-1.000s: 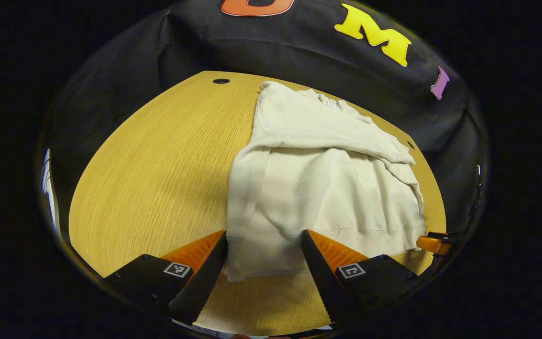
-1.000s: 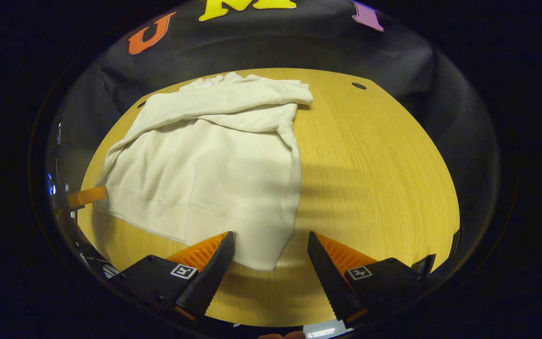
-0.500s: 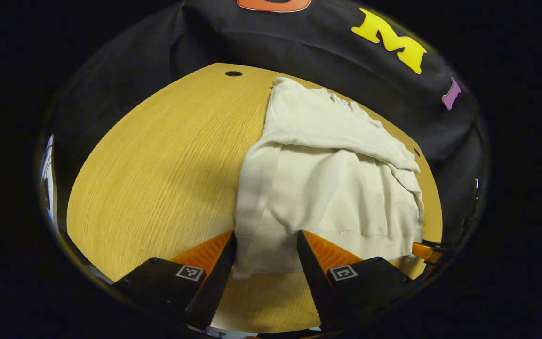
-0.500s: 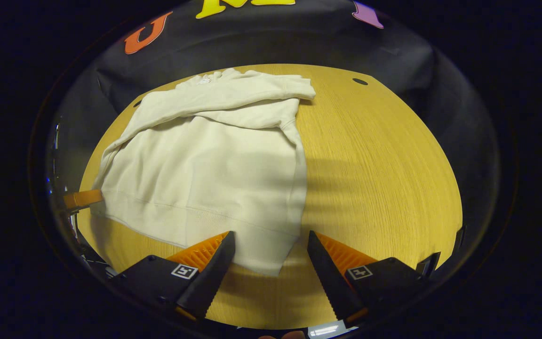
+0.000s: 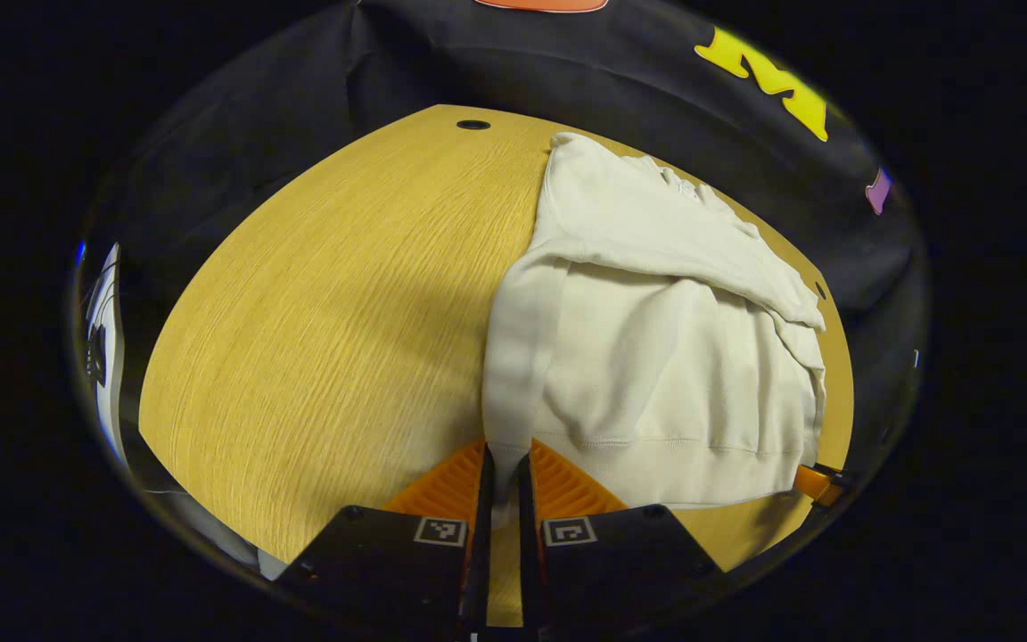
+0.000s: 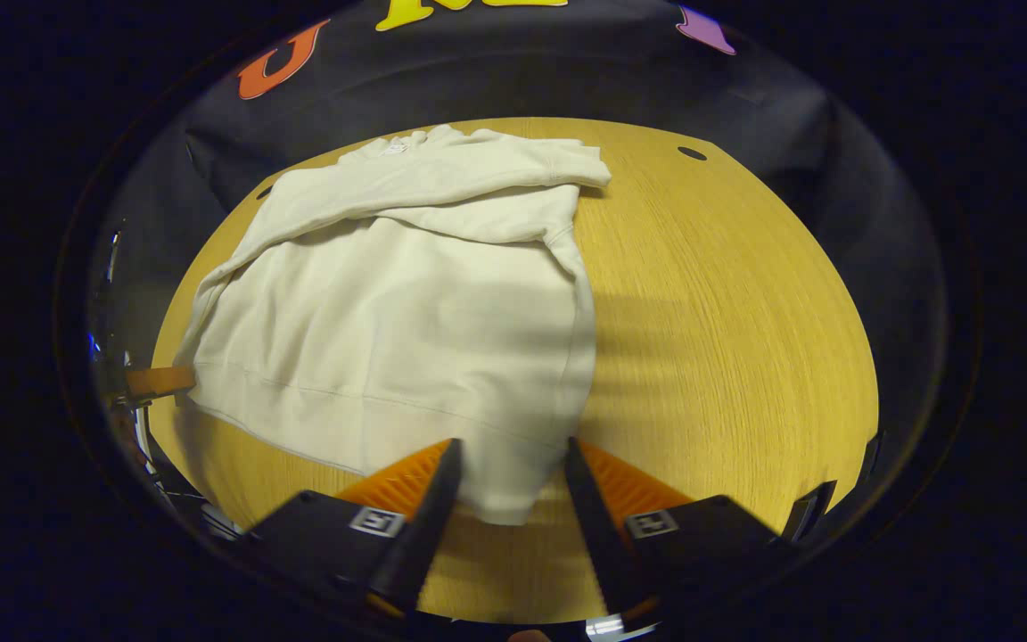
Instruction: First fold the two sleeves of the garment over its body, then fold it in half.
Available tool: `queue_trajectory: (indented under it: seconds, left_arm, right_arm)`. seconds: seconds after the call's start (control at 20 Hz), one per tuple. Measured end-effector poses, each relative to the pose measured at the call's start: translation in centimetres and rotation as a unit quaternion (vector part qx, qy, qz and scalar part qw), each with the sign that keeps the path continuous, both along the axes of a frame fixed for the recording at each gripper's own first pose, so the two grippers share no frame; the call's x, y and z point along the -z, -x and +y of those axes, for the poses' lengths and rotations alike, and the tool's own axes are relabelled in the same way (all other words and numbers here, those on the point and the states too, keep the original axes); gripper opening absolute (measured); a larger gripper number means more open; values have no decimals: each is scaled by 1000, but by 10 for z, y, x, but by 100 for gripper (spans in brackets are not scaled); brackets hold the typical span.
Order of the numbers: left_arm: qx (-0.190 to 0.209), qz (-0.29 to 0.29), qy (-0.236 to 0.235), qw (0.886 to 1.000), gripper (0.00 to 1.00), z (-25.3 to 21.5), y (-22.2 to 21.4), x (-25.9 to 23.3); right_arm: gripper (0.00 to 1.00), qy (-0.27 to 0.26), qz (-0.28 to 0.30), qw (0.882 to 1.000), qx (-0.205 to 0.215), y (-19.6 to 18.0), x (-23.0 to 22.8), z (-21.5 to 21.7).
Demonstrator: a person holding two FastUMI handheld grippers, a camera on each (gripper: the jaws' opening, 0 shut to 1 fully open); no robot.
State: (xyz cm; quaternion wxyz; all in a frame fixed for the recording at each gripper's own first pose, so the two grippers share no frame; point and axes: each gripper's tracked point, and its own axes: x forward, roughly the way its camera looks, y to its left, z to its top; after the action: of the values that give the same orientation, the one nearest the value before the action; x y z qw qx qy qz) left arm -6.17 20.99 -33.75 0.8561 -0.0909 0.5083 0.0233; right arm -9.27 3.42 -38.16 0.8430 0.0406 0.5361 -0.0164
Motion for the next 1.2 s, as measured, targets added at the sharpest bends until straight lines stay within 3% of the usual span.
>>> queue_trajectory:
  seconds: [0.1, 0.25, 0.3, 0.5, 0.55, 0.6, 0.7, 1.0, 1.2]
  left_arm:
    - [9, -1, 6, 1000, 12, -2, -1, -8]
    - [24, -2, 29, 999, 5, -7, -2, -23]
    - [27, -1, 35, 999, 3, -9, -2, -28]
    - [55, -18, 35, 998, 3, -17, -6, -57]
    - [62, -24, 35, 997, 3, -36, 17, -65]
    - [69, -28, 36, 997, 3, -27, -4, -77]
    - [79, -34, 39, 996, 3, -32, -13, -80]
    - [88, -57, 49, 993, 3, -33, -26, -118]
    - [102, -81, 53, 990, 3, -46, -38, -174]
  right_arm:
    - [33, -4, 3, 1000, 7, -2, 1, -1]
    - [34, -6, 4, 1000, -2, -2, -1, 3]
    - [6, -8, 10, 1000, 2, -3, -1, 3]
    - [6, -21, 14, 1000, -7, -4, -4, 2]
    - [6, -27, 8, 1000, -6, -7, -7, 1]
    - [6, -31, 6, 999, -5, -10, -16, 2]
    - [1, -32, -1, 999, -10, -11, -16, 1]
    - [0, -68, -19, 997, -6, -22, -52, 2]
    - [0, -67, -44, 997, -18, -41, -83, -3]
